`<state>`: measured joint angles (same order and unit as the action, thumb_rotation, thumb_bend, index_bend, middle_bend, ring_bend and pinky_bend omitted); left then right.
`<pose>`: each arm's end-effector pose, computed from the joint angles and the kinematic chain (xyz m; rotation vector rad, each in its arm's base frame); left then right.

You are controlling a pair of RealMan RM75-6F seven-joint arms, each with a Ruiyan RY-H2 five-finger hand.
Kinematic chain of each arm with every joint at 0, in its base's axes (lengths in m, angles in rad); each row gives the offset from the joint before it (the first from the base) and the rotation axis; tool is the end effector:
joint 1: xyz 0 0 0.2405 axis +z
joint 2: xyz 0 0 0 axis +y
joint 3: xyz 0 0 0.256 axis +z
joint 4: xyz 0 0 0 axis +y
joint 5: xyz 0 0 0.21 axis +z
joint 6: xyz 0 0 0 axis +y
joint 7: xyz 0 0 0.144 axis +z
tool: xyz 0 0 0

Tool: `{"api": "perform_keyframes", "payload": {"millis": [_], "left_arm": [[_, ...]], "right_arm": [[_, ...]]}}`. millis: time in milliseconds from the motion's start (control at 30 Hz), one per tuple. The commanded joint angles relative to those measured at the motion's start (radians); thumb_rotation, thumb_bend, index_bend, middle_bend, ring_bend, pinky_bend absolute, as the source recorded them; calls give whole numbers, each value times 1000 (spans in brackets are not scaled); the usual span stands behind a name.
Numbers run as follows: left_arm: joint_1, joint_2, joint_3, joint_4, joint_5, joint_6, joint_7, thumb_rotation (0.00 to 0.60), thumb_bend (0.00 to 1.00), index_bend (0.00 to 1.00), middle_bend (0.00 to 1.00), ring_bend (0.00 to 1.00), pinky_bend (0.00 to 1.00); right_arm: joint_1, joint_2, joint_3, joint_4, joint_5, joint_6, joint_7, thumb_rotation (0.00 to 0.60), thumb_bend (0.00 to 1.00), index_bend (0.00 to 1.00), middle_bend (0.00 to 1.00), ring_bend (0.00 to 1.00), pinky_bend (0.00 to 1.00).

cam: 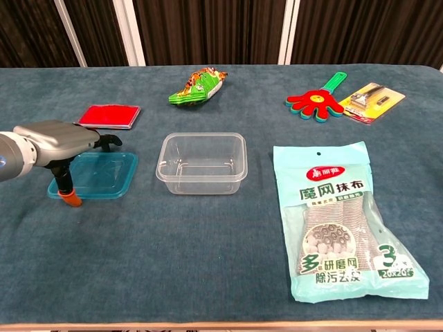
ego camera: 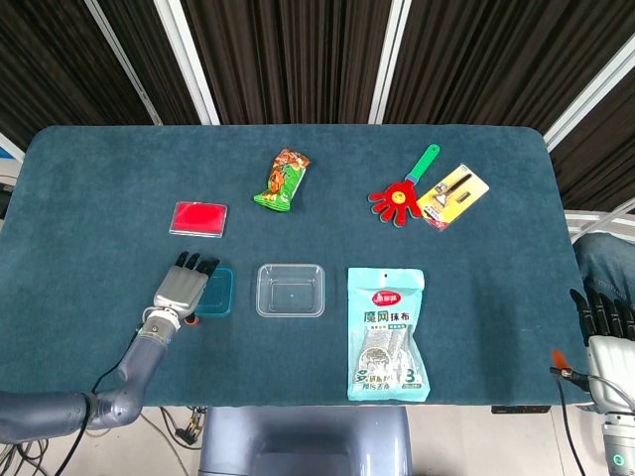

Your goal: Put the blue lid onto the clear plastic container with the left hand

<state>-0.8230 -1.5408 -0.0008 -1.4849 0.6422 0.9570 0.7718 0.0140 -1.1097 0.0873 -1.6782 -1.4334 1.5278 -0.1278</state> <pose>-0.2089 0.3292 -0.0318 -1.9131 -0.8867 -0.3451 -0.3145 -0.1653 0.1703 1.2741 -0.8659 0.8121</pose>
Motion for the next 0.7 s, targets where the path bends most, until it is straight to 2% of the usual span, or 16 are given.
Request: {"api": "perform_keyframes", "payload": {"millis": [33,700], "left_arm": [[0,-2,0,3,1,0,0,600,48,27,168,7,27],[3,-9,-1,14,20,3,-13,600,98,53,323,30,29]], "right_arm": [[0,0,0,0,0,0,0,600,338,0,14,0,0],[0,0,5,-6,10,0,-6,600,339,0,15,0,0]]}}
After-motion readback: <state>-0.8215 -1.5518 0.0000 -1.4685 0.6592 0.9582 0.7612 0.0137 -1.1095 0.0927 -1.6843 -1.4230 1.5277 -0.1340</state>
